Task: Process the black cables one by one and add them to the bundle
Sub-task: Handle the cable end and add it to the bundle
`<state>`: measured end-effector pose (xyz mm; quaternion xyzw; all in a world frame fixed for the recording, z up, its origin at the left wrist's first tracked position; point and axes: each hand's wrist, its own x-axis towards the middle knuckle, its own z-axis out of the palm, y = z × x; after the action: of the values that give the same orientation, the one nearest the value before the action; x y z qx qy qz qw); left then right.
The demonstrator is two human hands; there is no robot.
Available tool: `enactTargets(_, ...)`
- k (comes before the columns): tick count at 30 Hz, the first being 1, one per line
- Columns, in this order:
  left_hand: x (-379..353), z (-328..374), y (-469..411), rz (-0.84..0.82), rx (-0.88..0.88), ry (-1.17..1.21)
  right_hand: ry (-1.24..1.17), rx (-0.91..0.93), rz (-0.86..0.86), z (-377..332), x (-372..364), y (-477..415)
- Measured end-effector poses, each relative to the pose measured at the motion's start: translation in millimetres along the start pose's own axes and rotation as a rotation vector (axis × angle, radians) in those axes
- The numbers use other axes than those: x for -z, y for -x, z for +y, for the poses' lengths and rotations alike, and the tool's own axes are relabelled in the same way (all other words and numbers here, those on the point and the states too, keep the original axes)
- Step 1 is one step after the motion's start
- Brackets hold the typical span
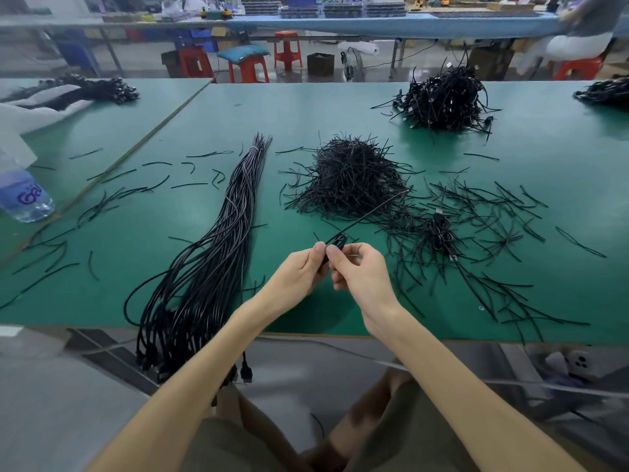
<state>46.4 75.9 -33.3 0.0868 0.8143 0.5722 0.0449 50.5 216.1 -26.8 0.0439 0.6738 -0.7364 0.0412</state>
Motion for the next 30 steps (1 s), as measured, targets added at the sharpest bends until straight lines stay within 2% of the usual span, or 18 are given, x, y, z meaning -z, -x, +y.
enactTargets(7,5,3,6,0.015,0.131,0.152,-0.015,0.047,-0.113,3,4,4)
enactTargets(14,13,-1,10,-0.088,0.145,0.291,0.063,0.089,-0.408,-5,20,-3)
enactTargets(21,17,-4,11,-0.164,0.124,0.286,0.017,-0.004,-0.641,-9,27,-10)
enactTargets(23,16,-3,12,-0.175,0.116,0.28,0.037,0.024,-0.608,-5,26,-9)
enactTargets(30,12,-2,13,-0.108,0.12,0.35,0.287,0.239,-0.305,1,18,-4)
